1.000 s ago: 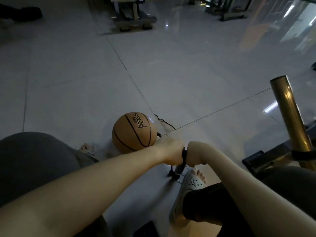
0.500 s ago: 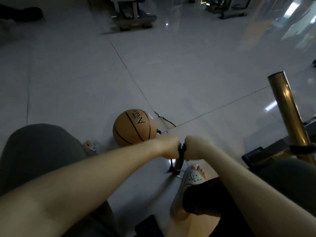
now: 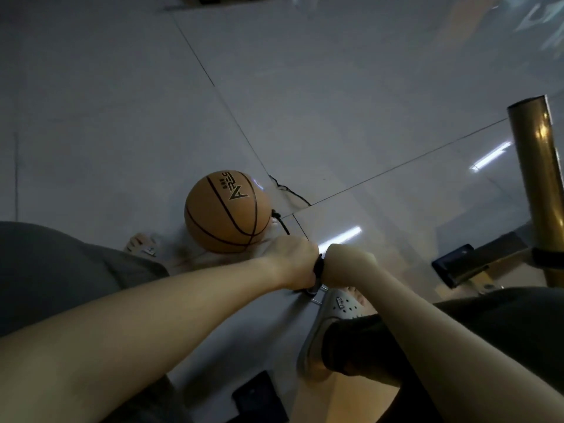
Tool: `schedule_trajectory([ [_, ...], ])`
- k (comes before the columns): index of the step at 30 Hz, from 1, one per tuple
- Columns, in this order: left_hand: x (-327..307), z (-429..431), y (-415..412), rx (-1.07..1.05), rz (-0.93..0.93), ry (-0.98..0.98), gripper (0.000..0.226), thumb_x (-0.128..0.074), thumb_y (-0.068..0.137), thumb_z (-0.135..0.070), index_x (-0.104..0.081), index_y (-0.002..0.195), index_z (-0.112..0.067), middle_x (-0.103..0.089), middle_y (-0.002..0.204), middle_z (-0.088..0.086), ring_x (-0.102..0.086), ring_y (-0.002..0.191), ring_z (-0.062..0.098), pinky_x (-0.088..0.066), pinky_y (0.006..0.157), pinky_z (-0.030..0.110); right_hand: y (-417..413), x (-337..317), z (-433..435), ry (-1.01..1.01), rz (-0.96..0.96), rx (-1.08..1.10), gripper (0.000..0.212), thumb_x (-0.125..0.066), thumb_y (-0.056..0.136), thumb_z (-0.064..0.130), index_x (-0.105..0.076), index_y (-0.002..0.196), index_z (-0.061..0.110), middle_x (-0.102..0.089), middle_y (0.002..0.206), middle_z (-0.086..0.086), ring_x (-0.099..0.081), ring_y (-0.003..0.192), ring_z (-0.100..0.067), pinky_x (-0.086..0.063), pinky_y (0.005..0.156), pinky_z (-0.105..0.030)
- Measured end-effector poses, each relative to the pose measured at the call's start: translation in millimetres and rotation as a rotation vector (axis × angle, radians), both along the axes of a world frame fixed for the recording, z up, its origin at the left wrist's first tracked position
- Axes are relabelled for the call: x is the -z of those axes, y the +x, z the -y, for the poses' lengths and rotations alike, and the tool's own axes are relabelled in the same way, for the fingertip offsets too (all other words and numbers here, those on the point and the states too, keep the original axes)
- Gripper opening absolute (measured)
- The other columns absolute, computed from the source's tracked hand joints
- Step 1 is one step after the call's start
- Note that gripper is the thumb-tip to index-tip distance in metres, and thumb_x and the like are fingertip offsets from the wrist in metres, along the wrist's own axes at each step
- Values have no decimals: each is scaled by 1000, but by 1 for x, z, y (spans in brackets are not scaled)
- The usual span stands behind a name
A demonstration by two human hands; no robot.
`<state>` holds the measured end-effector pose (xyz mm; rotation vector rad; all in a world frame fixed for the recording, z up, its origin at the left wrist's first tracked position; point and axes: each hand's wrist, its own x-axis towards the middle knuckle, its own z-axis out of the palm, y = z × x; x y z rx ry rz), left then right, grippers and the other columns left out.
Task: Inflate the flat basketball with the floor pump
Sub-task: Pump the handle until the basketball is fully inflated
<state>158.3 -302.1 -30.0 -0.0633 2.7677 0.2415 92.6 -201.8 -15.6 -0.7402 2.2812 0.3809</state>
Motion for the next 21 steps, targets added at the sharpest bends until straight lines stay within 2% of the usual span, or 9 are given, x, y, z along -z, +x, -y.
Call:
schedule_trajectory([
  [3,2,5,-5,-11,3,20,12,-60,82,-24,-49,81,-19,-52,74,2,-54,69,28,-38,57,30,-6,2,4,4,-1,27,9,-63,84,16,-56,80,16,-55,74,0,-59,76,-19,-46,69,-30],
  [5,-2,4,-6,-35,16,31,12,-60,82,-24,-49,79,-20,-48,71,-1,-52,68,26,-37,56,30,-6,-3,5,-1,-24,1,14,-62,83,14,-52,74,16,-54,73,0,-57,74,-19,-45,70,-30],
  [9,-18,-3,5,-76,71,68,12,-59,84,-21,-51,76,-19,-52,69,1,-56,69,27,-43,57,31,6,-21,-1,-78,-55,-88,12,-61,81,13,-50,75,15,-52,71,0,-59,76,-22,-49,72,-30],
  [11,-45,0,2,-77,68,80,15,-59,84,-19,-51,72,-18,-54,68,2,-54,63,24,-40,53,27,2,-45,-5,-164,-76,-68,11,-64,78,14,-54,78,14,-56,72,-1,-63,78,-23,-55,75,-32],
  [15,-103,6,-13,-46,3,25,19,-59,81,-15,-49,66,-17,-51,62,2,-49,57,22,-35,51,25,-11,-90,-13,-296,-86,15,12,-67,69,15,-56,66,13,-58,63,-3,-58,62,-23,-53,64,-34],
  [18,-92,3,-13,-31,38,13,19,-58,81,-16,-48,66,-17,-51,63,2,-48,56,21,-36,52,26,-9,-82,-10,-196,-10,8,13,-70,73,13,-57,71,12,-58,66,-4,-56,63,-21,-55,69,-35],
  [21,-50,0,-7,-47,52,74,17,-59,81,-21,-48,68,-22,-54,68,1,-53,59,21,-38,51,26,-9,-42,-3,-23,55,-52,17,-66,82,12,-51,73,12,-54,67,-3,-53,58,-17,-47,63,-29],
])
